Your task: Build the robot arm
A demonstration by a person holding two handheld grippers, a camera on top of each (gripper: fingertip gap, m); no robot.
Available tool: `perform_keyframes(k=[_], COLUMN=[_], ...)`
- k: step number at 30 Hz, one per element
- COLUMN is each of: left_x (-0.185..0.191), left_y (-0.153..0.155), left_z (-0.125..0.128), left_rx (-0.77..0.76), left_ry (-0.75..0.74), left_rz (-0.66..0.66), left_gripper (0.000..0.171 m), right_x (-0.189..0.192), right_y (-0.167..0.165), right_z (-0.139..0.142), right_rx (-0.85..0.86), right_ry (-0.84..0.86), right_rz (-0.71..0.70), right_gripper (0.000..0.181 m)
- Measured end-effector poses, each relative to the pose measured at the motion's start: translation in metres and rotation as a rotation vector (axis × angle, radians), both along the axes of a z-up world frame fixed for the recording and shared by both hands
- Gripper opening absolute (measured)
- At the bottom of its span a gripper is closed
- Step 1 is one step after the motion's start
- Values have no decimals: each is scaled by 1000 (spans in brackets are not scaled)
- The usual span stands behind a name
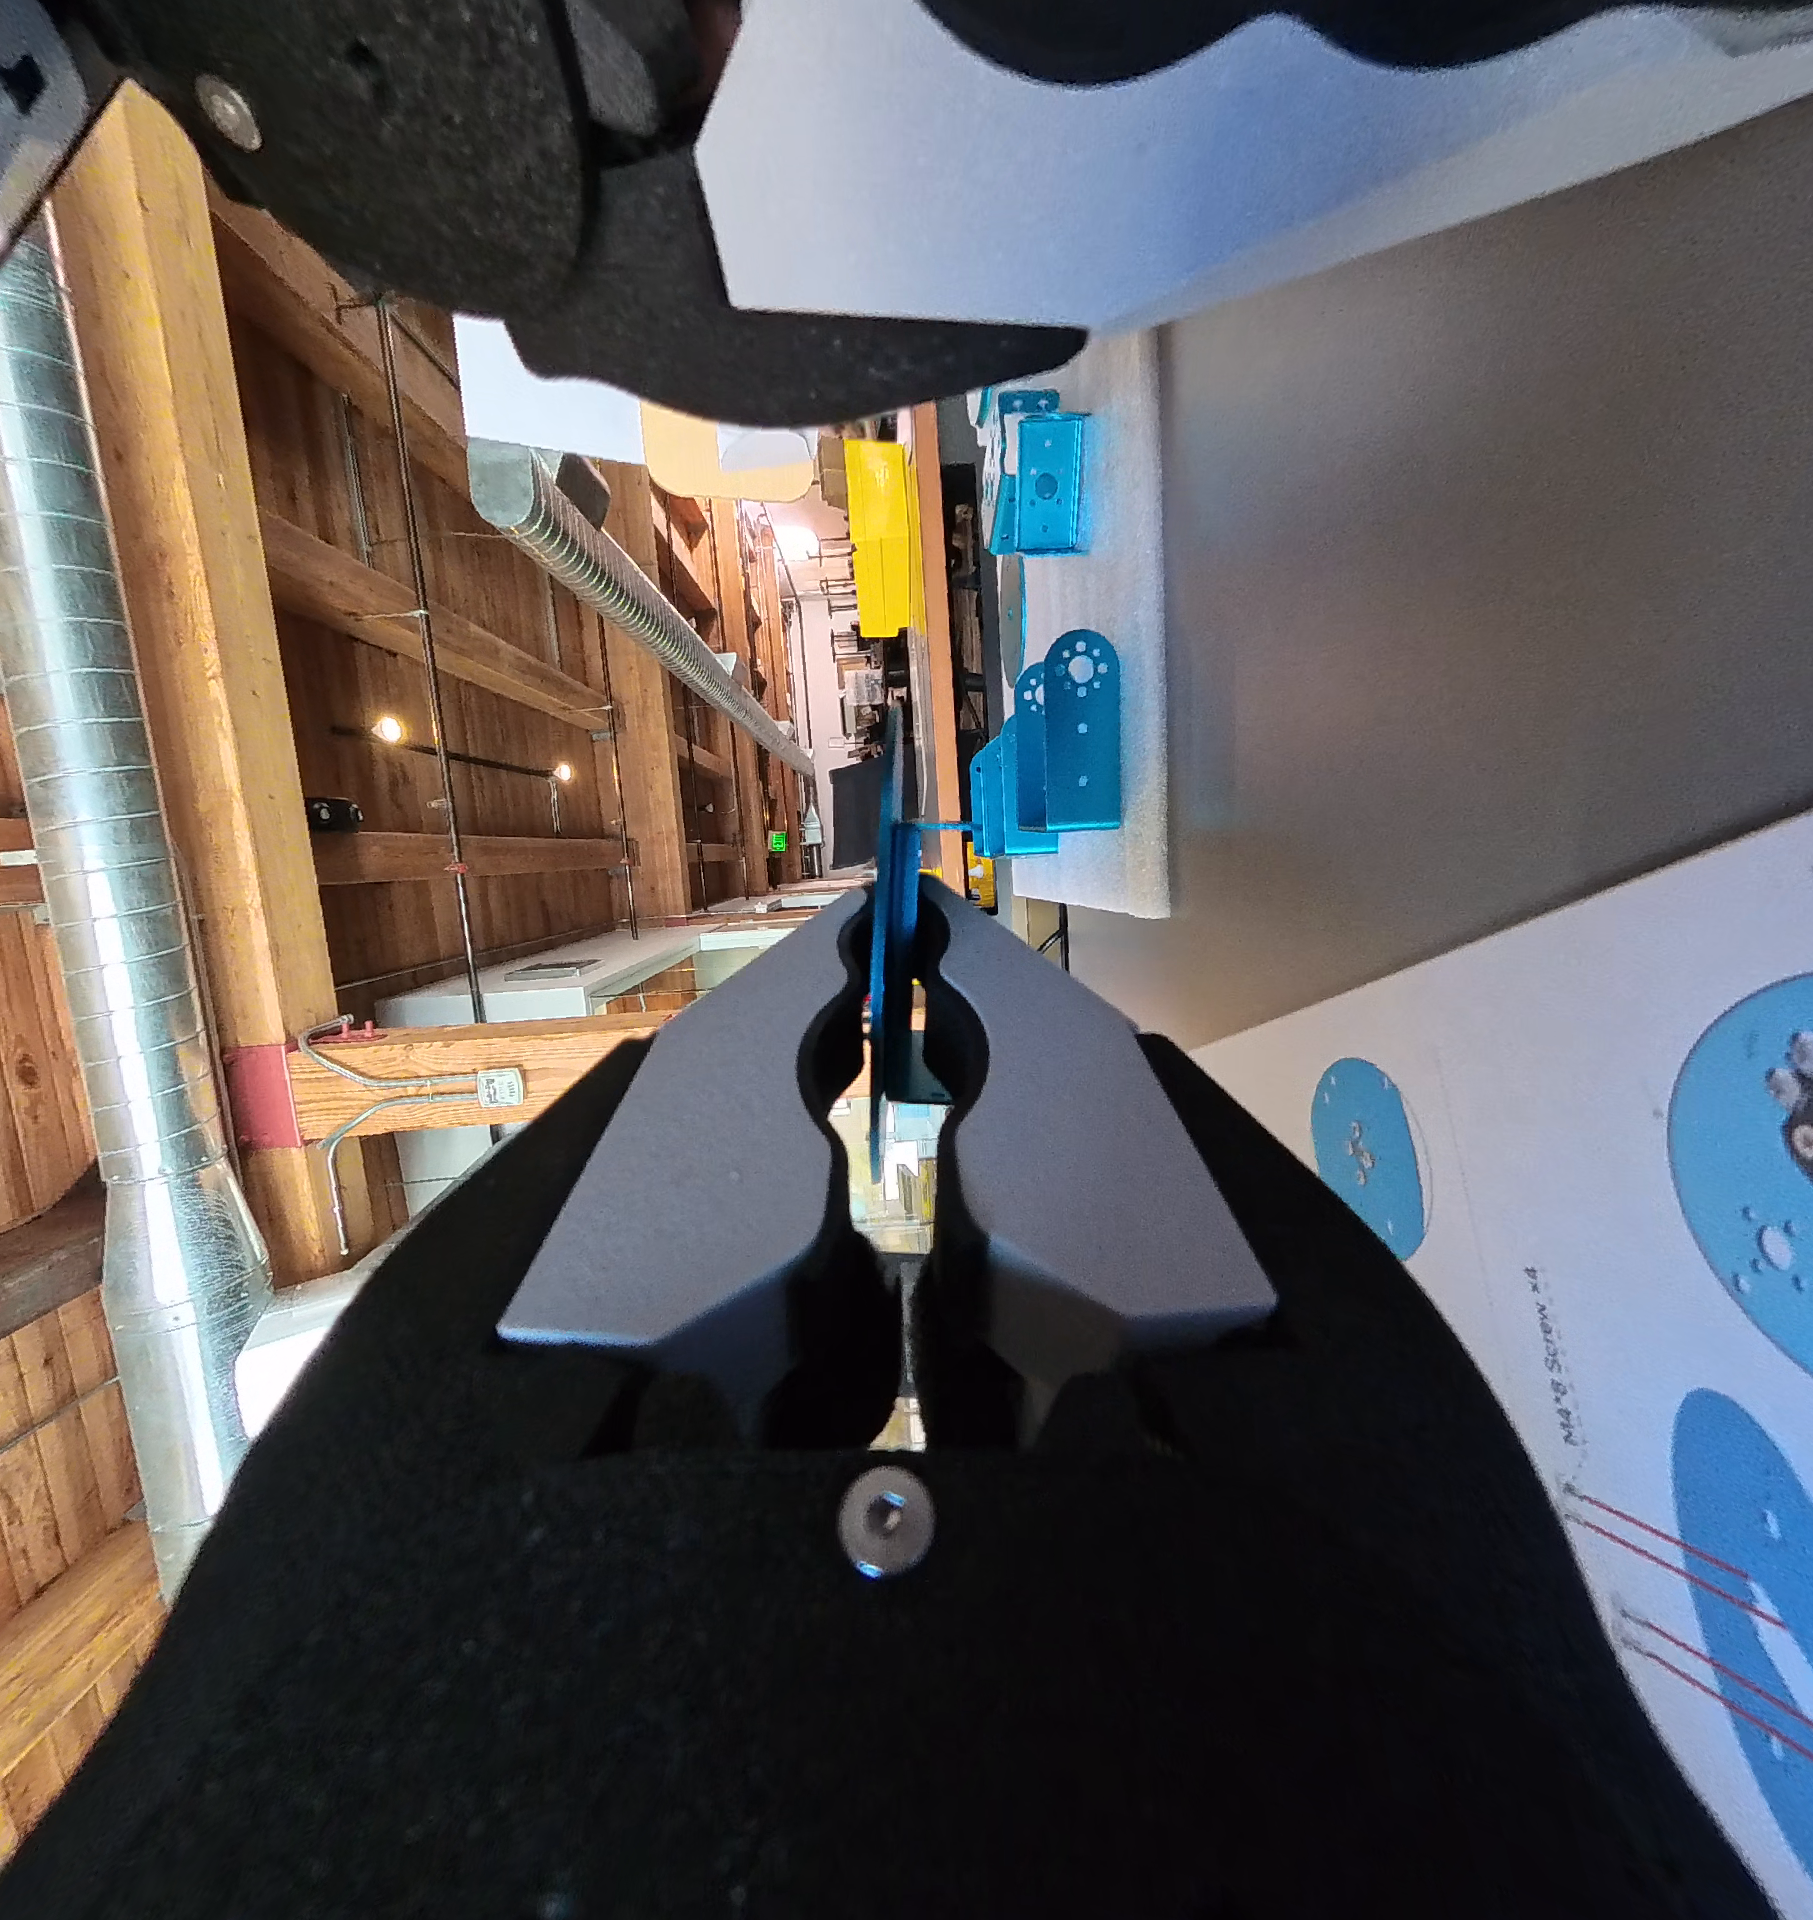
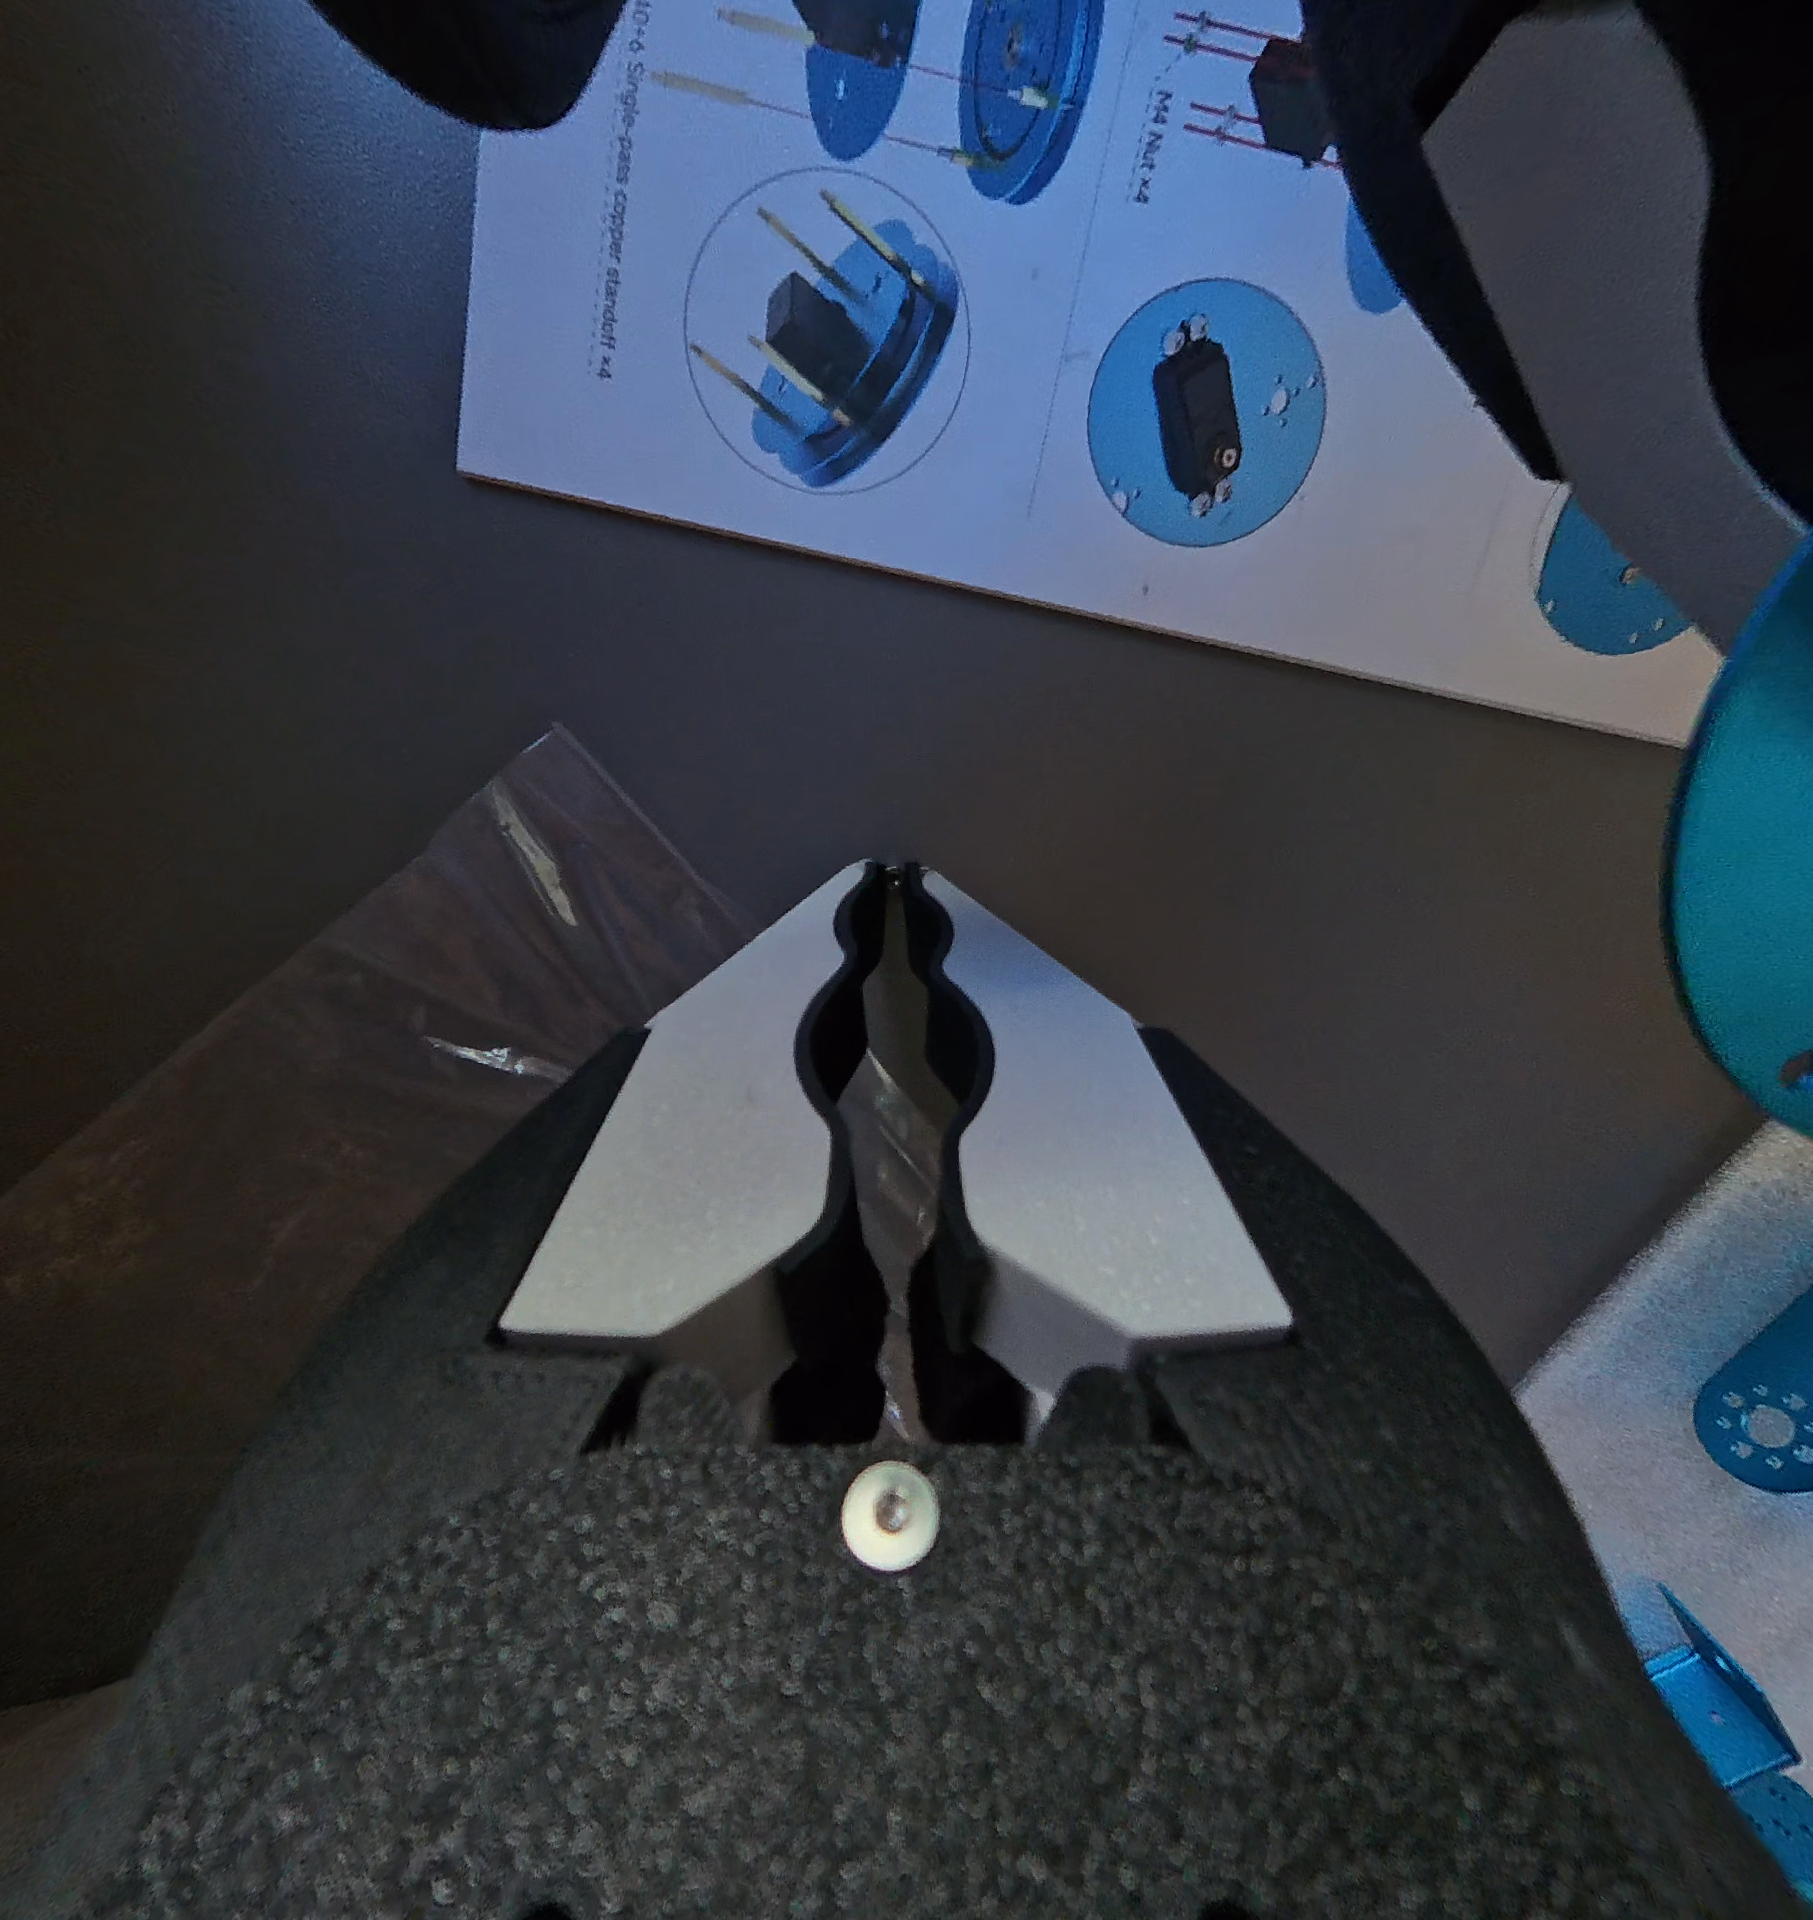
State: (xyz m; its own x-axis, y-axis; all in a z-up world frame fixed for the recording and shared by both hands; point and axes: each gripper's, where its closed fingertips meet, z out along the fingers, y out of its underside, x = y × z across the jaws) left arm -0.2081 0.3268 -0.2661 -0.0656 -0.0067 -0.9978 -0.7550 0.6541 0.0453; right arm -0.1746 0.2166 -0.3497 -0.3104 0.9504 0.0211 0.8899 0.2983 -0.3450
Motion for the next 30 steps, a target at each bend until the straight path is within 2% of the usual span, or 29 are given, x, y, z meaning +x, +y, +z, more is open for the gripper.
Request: perform_keyframes(k=[16,20,24,27,30], left_x=[3,1,-8,-15,-21], left_y=[-2,0,8,13,17], left_z=[-4,-3,-2,0,1], left_rx=[-5,-6,6,24,22], left_ry=[12,16,23,28,26], left_rz=[-8,0,23,40,54], left_gripper=[1,1,1,1,1], right_x=[7,-8,-27,-39,-40], right_y=[6,-20,-50,-63,-62], right_z=[7,15,13,12,7], right_rx=[30,-37,-90,-99,-36], right_ry=[8,57,56,72,58], right_rz=[15,48,83,103,126], right_gripper=[0,7,26,24,14])
